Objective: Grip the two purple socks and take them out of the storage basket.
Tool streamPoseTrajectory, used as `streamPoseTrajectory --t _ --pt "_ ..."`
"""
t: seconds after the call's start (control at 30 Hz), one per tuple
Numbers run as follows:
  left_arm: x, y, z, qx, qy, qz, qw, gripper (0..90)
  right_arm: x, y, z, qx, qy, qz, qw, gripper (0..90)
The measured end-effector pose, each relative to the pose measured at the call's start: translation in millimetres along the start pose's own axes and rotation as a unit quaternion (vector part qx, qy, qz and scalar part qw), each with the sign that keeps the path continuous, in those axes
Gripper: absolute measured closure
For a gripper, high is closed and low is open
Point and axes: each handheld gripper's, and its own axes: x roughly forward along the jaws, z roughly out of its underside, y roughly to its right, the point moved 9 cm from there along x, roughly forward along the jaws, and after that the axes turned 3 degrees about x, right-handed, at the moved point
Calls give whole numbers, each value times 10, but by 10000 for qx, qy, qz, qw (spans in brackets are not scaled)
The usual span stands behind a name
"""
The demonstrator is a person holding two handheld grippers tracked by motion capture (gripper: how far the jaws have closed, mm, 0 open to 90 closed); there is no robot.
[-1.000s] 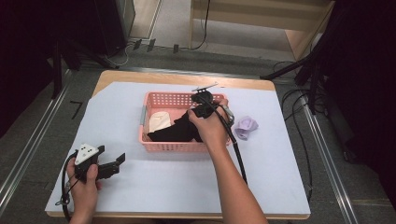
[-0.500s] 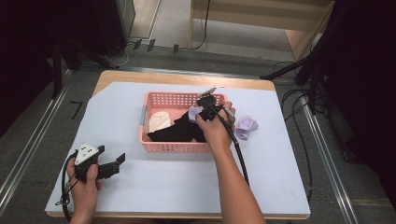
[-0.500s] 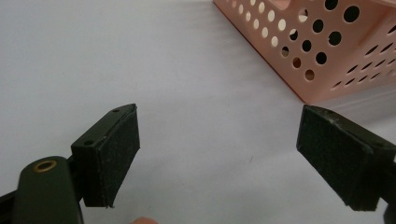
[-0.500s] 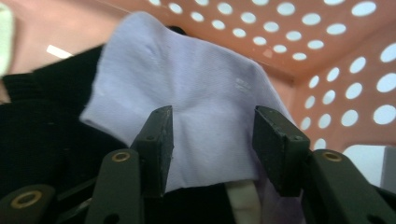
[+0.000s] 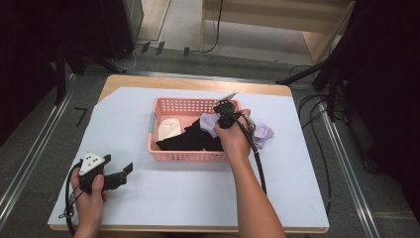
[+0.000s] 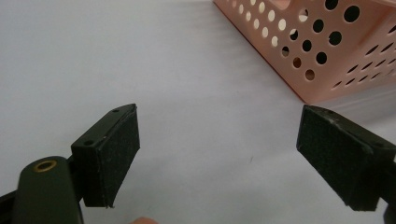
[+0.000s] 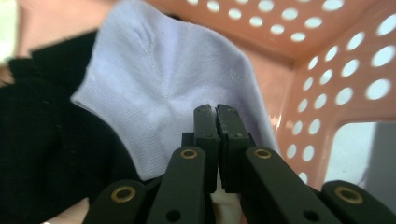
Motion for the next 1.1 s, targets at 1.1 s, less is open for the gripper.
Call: streamPoseTrajectory --t 1.1 --pt "2 1 -1 6 8 -20 10000 144 -958 284 -392 313 1265 -302 9910 883"
